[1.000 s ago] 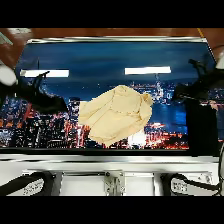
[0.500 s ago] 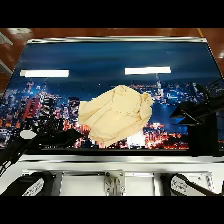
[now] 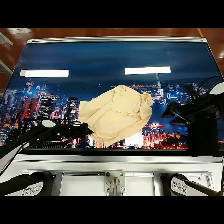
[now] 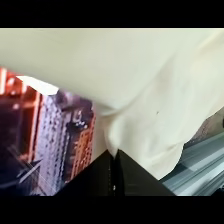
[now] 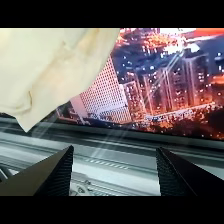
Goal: Fold the shirts.
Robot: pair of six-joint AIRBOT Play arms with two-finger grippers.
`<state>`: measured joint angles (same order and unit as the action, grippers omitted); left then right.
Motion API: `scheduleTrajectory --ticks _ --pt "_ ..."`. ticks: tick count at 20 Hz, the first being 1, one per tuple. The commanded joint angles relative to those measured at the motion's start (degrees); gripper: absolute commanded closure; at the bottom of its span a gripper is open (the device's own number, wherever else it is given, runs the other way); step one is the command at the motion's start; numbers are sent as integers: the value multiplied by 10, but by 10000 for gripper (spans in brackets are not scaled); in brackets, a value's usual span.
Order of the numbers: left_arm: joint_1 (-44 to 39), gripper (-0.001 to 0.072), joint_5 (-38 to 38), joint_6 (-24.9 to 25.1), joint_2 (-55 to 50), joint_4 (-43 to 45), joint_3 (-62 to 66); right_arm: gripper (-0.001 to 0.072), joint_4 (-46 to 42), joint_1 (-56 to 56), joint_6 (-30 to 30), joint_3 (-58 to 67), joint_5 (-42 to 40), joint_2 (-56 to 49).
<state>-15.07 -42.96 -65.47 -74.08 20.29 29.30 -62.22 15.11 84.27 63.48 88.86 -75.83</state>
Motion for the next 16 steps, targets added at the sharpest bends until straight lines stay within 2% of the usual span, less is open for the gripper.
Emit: scheduleTrajectory --ticks 1,4,8,11,12,14,16 --pt "-15 669 -34 20 -32 -6 32 86 -9 -38 2 -33 -23 -16" --pt "12 670 -77 20 -17 19 32 86 7 -56 4 -93 -72 -22" --pt "47 671 -108 20 56 78 32 86 102 -113 4 -177 -216 -44" --pt "50 670 -136 18 90 87 32 96 146 -144 -31 -180 -241 -93" --pt "50 671 -138 17 97 84 32 98 163 -150 -35 -180 -250 -106" --pt "51 670 -137 12 106 84 35 165 190 -162 -34 -180 -278 -124" --pt "51 670 -137 12 110 84 43 165 204 -182 -28 -180 -298 -139"
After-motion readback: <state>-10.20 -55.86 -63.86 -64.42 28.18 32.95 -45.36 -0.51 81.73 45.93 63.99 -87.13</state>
